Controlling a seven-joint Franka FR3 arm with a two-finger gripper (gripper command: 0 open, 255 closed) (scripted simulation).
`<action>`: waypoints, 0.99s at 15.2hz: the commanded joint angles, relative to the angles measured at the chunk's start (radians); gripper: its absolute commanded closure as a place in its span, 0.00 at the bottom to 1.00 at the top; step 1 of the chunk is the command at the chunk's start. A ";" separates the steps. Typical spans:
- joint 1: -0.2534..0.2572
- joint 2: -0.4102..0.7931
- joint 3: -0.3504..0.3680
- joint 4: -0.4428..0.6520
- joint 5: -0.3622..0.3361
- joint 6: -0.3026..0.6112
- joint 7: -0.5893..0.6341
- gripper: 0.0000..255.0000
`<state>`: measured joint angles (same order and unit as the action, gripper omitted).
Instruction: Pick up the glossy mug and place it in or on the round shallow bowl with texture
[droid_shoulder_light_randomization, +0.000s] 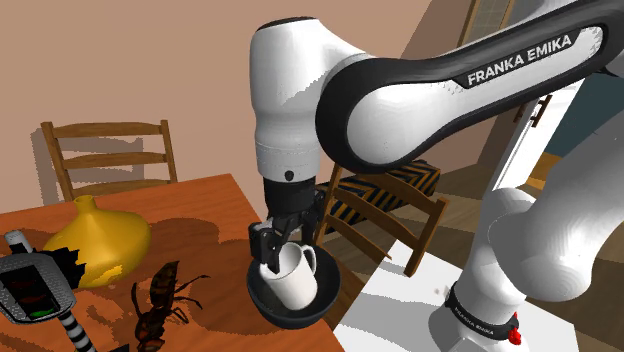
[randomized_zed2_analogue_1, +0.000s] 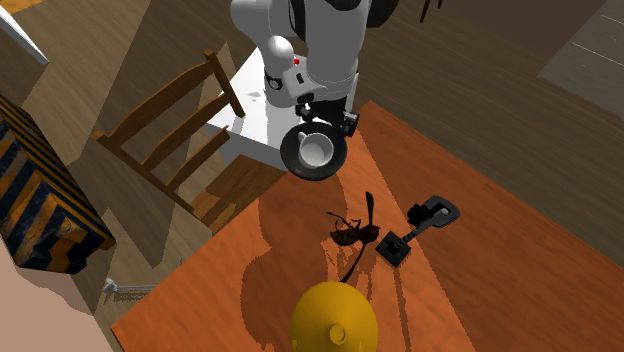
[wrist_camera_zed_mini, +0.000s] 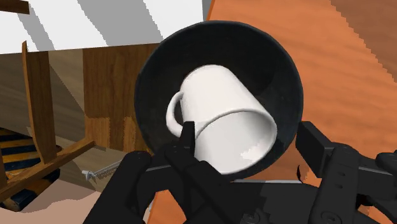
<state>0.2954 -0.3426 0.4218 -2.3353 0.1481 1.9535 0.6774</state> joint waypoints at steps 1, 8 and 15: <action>0.000 0.000 0.000 0.000 0.000 0.000 0.000 0.00; -0.004 -0.019 -0.015 0.112 -0.005 -0.130 -0.001 0.00; -0.004 -0.019 -0.015 0.112 -0.005 -0.130 -0.001 0.00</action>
